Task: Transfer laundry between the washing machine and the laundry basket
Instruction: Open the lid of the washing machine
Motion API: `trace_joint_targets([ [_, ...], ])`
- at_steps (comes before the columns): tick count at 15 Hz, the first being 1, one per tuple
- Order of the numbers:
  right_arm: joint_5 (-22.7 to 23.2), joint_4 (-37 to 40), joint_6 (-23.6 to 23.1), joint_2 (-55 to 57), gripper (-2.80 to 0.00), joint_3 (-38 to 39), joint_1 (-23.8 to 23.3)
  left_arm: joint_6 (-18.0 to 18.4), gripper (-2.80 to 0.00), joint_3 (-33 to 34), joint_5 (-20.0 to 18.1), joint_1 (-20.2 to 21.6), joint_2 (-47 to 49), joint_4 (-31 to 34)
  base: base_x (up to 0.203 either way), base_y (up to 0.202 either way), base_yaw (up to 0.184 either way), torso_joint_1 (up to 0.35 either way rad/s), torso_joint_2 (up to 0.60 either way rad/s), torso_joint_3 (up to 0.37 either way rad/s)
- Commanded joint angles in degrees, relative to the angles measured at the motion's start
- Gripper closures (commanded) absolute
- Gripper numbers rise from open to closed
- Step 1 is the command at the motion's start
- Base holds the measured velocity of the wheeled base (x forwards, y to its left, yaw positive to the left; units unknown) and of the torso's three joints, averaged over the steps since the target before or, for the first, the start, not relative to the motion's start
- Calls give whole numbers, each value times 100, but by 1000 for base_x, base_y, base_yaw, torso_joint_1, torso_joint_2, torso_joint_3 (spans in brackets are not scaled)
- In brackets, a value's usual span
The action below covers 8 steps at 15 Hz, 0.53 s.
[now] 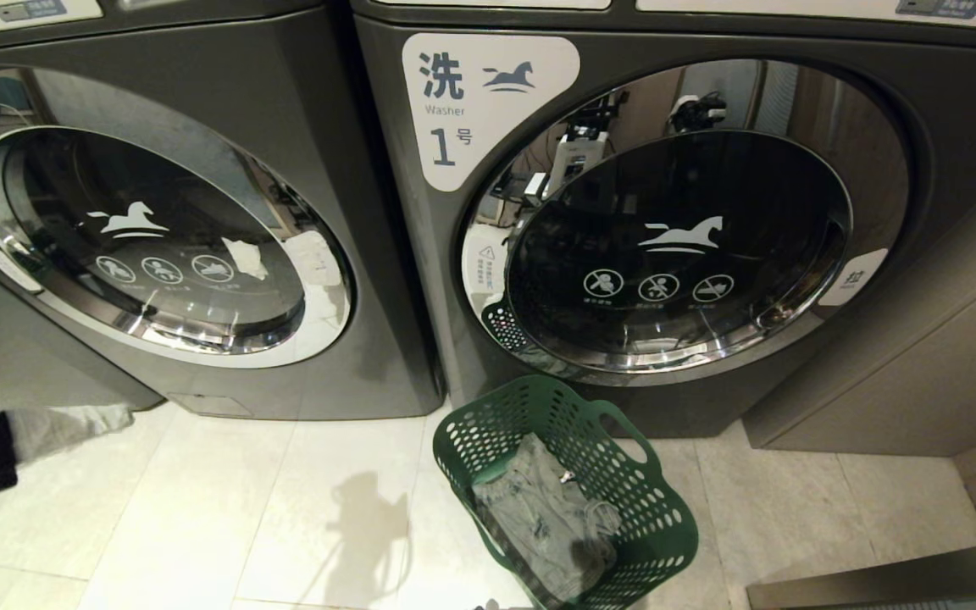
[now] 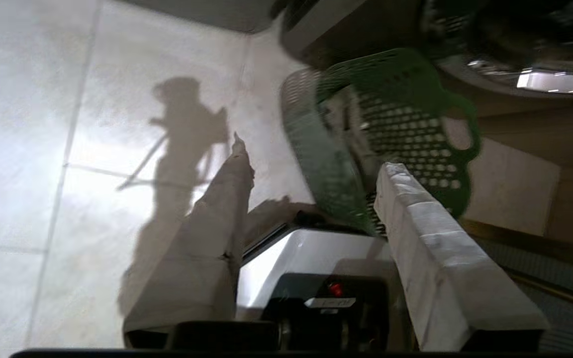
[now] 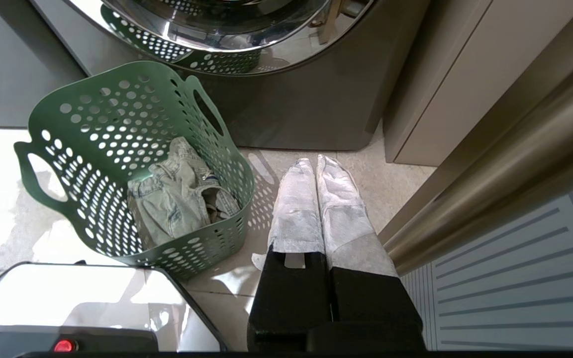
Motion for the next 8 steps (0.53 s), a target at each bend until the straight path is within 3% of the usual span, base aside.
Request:
trace_joint_targets([
  [1, 3, 1, -6, -1, 0, 2, -6, 55, -280, 3, 391, -37, 24, 303, 0, 0, 0, 0, 0, 0],
  [5, 3, 1, 0, -1, 0, 2, 2, 211, -280, -387, 675, -86, 1520, 21, 0, 0, 0, 0, 0, 0],
  [8, 3, -8, 0, -1, 0, 1, 2, 584, -280, -844, 562, -75, 3097, -1315, 0, 0, 0, 0, 0, 0],
])
